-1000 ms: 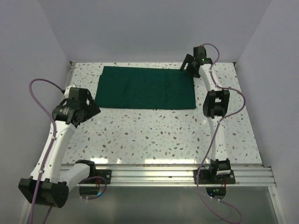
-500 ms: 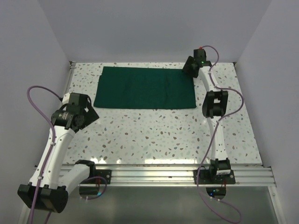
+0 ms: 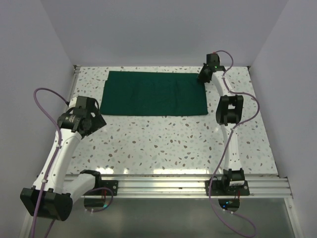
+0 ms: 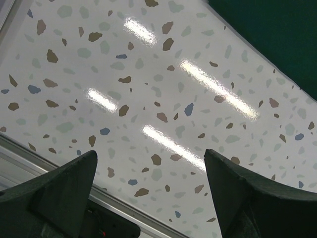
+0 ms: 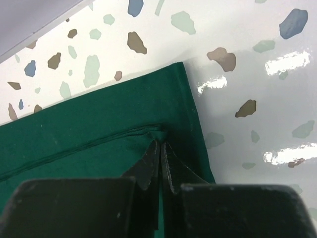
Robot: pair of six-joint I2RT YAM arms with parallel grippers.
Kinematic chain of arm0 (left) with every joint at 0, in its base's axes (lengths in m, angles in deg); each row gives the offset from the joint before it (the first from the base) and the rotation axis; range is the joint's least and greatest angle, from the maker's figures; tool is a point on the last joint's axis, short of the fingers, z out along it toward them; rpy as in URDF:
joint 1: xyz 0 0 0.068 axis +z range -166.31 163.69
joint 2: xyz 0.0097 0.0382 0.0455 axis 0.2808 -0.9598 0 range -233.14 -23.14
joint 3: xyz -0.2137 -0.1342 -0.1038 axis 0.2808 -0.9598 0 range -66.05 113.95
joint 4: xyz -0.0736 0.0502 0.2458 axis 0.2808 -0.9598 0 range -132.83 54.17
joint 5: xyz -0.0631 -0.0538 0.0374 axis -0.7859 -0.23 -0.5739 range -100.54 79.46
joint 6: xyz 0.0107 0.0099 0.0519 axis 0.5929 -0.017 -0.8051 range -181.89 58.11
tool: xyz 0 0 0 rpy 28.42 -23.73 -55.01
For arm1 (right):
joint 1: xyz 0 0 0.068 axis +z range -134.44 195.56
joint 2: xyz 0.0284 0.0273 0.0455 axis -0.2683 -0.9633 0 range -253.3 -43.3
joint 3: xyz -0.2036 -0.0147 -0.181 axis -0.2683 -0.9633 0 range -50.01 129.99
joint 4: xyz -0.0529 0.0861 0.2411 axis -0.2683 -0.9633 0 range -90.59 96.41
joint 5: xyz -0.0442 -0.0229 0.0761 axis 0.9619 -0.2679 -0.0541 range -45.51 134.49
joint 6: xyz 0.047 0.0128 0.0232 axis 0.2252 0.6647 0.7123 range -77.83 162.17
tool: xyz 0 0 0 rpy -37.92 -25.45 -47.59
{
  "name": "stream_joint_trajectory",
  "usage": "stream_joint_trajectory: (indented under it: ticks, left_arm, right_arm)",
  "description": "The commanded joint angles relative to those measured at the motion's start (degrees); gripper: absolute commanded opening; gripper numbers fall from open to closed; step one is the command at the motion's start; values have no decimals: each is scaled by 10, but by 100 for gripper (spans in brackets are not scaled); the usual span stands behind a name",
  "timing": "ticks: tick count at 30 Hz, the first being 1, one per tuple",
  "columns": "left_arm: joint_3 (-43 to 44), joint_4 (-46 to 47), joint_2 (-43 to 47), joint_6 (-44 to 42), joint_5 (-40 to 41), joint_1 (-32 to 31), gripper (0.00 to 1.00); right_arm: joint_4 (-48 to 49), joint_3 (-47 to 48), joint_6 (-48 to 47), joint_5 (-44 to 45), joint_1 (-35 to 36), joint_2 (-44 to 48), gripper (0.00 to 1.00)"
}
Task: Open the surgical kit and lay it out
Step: Open the surgical kit at the center of the board.
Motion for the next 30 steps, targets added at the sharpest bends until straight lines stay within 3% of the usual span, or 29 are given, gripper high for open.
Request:
stream_joint_trajectory:
  ticks: [1,9,20,27,30]
  left_arm:
    - [13,24,-2,-24,4,-4,93]
    - [61,26,-7,-64,3,-4,95]
    - [95,75,-25,-132,-33,-4,96]
    - [104,114,-49,-158,-38,-3,100]
    - [119,130,-72,-161,-37,-3,99]
  right_arm:
    - [-2,-50,-3,-19,4,55,0]
    - [4,-119,-15,-34,22,147,0]
    - [-32,-203,-35,-21,105,295,0]
    - [-22,-402,-33,-48,203,450,0]
    - [-1,-583,-14,-53,260,559,0]
